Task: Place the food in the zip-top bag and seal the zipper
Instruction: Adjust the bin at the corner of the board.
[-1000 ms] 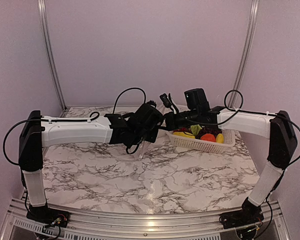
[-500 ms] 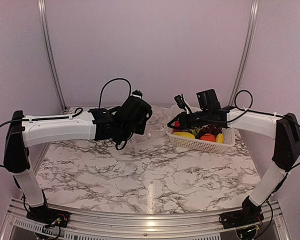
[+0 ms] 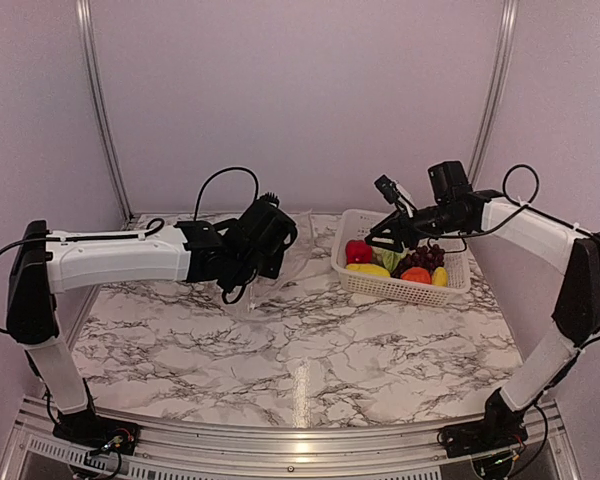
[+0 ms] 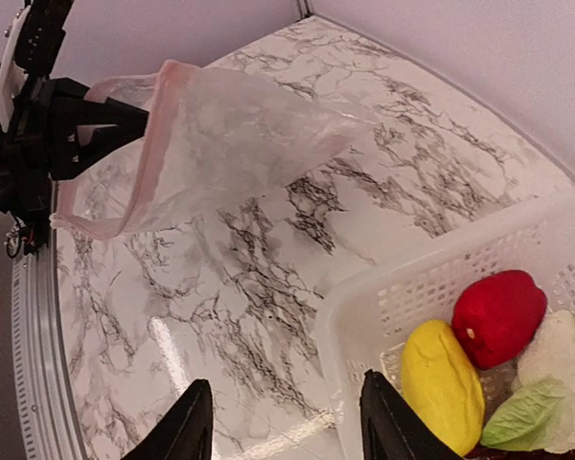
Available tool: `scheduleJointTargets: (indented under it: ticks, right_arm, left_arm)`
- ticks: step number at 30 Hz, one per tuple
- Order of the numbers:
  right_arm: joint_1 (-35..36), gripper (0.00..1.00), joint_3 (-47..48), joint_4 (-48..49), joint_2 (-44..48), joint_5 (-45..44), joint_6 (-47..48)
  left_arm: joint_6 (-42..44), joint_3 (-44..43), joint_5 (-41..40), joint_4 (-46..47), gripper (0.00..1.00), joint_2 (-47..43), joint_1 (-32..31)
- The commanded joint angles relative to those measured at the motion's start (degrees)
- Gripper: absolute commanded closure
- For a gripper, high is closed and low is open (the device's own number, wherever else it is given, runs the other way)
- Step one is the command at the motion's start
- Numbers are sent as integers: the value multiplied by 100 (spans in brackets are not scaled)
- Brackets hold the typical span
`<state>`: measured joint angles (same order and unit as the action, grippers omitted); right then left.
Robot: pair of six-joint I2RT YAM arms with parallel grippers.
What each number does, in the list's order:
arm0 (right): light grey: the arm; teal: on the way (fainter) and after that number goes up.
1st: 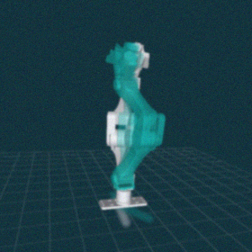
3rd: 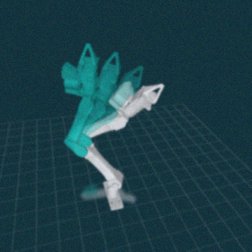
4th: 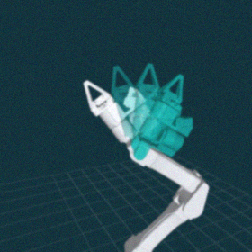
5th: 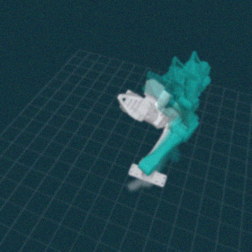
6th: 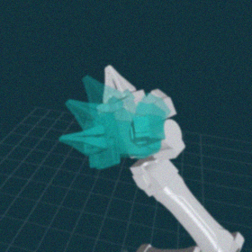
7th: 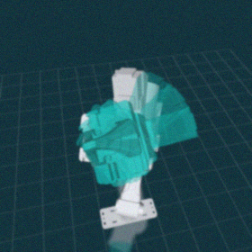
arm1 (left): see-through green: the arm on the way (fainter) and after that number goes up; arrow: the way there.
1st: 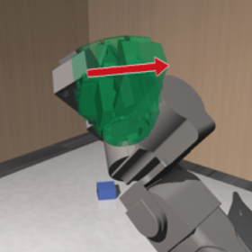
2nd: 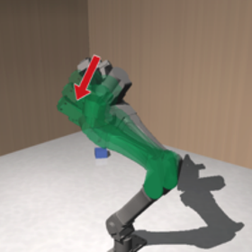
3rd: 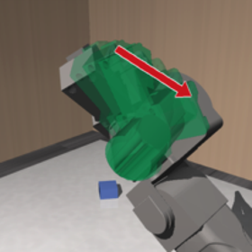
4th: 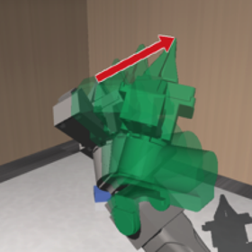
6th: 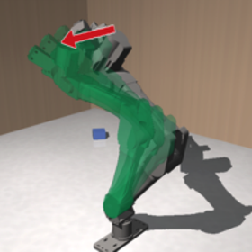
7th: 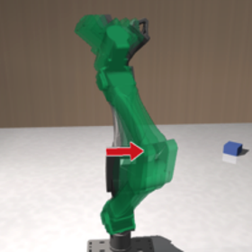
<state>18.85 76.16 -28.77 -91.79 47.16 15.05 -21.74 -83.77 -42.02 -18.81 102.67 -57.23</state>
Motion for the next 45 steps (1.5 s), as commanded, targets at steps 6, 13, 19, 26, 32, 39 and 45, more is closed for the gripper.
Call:
scheduleJointTargets:
  ticks: [6,13,19,26,32,39,45]
  right_arm:
    - [-1965,70,467,-888,-886,-2009,2472]
    - [-1822,78,-194,-509,-793,-2747,2825]
    - [-812,82,-870,-938,-413,-2943,3085]
    - [-75,82,-822,-1868,-171,-2076,3049]
    - [-176,73,-514,-1300,153,-2509,2643]
    - [-170,34,-840,417,233,-3806,2581]
    - [-167,26,-490,543,-498,-4293,2929]
  left_arm:
    - [59,405,332,-408,100,-712,123]
    - [-37,671,443,-505,100,-952,164]
    - [-113,871,448,-524,100,-1109,186]
    - [-183,1022,508,-390,100,-1146,194]
    - [-295,1016,740,-339,100,-1053,194]
    - [-490,937,946,-341,100,-915,193]
    - [-555,824,1124,-335,100,-870,186]
